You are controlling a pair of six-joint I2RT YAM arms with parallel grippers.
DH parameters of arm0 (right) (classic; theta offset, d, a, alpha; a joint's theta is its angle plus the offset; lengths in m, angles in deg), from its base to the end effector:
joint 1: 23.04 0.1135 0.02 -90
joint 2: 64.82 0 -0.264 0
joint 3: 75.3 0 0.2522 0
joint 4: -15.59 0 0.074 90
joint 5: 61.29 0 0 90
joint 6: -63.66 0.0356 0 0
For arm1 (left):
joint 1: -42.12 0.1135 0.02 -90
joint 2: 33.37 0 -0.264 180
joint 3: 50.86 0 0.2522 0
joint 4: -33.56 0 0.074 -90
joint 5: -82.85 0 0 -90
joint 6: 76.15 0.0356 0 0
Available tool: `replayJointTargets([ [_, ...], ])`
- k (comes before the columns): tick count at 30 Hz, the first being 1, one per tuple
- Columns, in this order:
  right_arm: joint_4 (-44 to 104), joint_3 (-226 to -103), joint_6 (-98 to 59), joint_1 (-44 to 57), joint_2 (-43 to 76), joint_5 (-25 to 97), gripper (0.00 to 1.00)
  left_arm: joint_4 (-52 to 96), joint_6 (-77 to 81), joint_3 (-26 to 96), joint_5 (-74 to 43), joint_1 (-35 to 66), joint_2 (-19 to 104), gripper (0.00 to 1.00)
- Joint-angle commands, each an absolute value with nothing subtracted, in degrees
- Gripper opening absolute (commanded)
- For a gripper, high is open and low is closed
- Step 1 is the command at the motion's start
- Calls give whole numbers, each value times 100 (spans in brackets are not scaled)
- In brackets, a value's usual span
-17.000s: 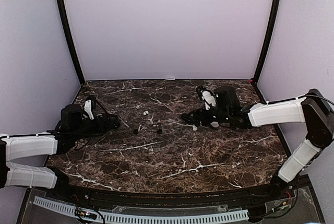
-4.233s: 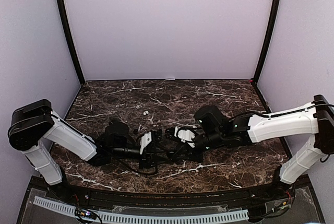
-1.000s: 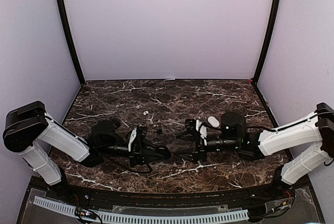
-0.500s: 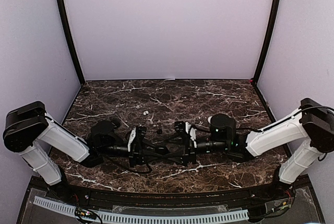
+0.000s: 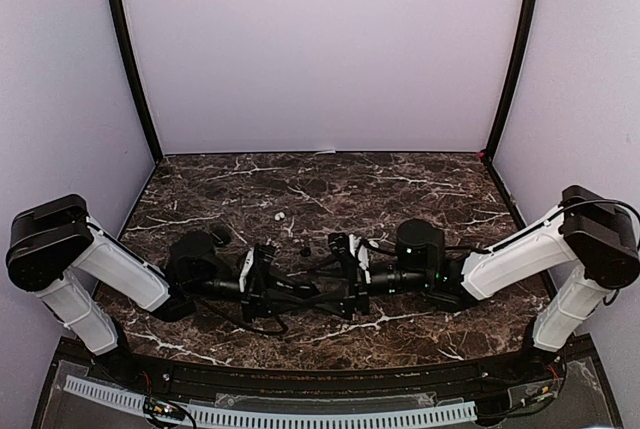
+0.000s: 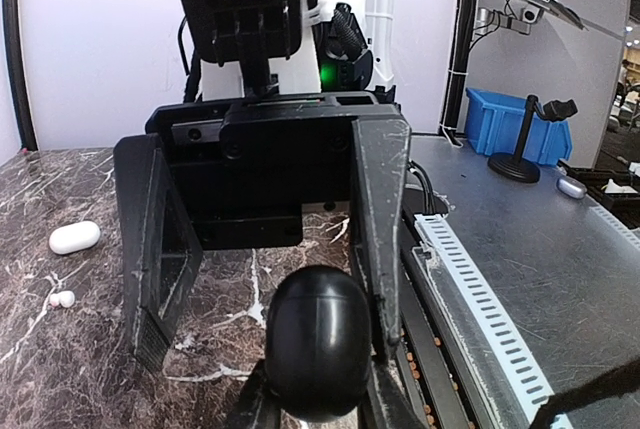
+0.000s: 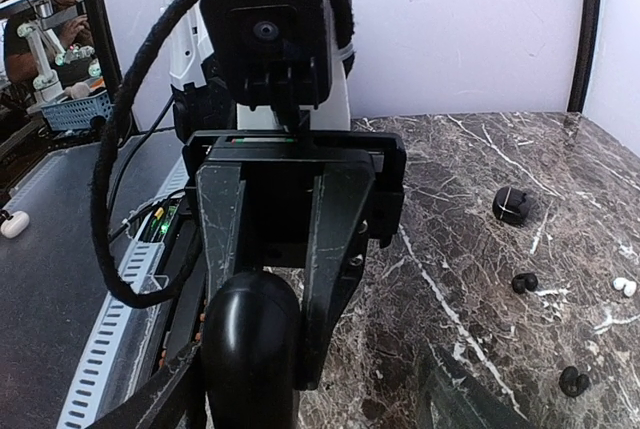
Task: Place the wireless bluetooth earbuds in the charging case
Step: Open the charging case.
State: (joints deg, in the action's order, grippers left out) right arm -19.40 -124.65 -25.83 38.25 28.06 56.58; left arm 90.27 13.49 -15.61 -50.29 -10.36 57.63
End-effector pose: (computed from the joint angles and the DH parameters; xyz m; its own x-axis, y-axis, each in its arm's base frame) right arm 0.1393 0.2890 0.1878 -0.0802 -0.1301 -0.9883 -0.9967 0.0204 0.0782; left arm 0.1430 -0.2262 0.1707 0.0040 -0.0127 -0.9999 0.9952 -0.0979 0.0052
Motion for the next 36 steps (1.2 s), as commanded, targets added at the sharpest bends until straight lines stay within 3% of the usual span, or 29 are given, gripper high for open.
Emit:
replayJointTargets([
  [1,-1892,-12343,-2637,3586,2530,5425,70,9461,1385,-1664,-5563,-1070,5693,27],
  [12,-1678,-12164,-2704,3400,2245,5437,69,9477,1368,-1671,-5529,-1070,5673,27],
  [23,-1411,-12277,-2657,3408,2243,5924,62,9313,1417,-1686,-4923,-1070,5612,27],
  [36,-1334,-12615,-2432,3424,2593,6562,24,9397,1446,-1725,-4867,-1070,5635,28],
])
